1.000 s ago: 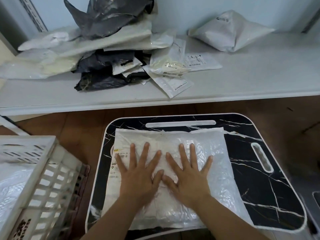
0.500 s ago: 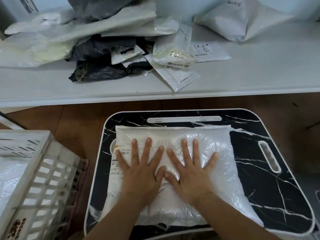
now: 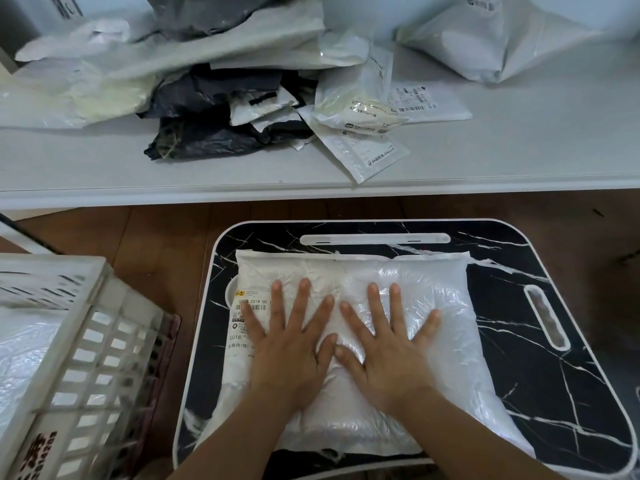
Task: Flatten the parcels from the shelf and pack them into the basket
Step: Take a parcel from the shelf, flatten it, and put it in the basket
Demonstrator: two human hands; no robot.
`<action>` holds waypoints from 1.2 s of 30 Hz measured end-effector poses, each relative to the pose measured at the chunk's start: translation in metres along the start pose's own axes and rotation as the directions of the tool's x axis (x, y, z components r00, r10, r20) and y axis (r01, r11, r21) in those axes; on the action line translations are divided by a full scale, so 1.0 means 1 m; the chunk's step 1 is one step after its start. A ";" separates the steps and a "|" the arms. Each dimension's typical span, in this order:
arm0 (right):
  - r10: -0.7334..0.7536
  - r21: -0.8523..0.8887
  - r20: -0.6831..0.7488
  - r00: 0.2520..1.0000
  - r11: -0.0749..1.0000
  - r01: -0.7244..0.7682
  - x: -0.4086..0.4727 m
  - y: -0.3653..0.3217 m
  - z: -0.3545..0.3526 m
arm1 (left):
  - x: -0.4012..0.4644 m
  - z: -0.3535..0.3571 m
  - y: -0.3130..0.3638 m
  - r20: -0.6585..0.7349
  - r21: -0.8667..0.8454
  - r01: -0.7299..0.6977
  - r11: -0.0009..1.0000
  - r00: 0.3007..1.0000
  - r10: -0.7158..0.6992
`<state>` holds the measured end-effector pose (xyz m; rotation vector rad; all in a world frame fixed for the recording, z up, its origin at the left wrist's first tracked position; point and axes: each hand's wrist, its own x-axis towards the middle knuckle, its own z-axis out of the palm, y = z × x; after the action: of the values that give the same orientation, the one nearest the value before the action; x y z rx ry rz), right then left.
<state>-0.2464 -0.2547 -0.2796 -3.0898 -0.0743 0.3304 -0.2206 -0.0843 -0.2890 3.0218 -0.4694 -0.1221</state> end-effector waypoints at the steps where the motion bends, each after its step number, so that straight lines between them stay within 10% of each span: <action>1: -0.004 0.005 -0.001 1.000 1.000 0.004 0.000 0.000 0.000 | 0.000 0.001 0.000 0.007 -0.003 0.001 1.000 1.000 0.000; 26: -0.149 0.021 0.098 0.984 0.989 0.147 0.048 -0.020 -0.020 | 0.002 0.004 0.001 0.063 -0.045 0.047 0.998 0.997 -0.044; 36: 0.084 -0.026 0.112 0.990 0.996 -0.081 0.030 0.033 -0.010 | 0.002 0.003 0.000 0.074 -0.017 0.053 0.998 0.996 -0.051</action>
<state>-0.2133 -0.2860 -0.2773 -3.0993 0.0477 0.5111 -0.2189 -0.0856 -0.2920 3.0204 -0.3932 -0.2411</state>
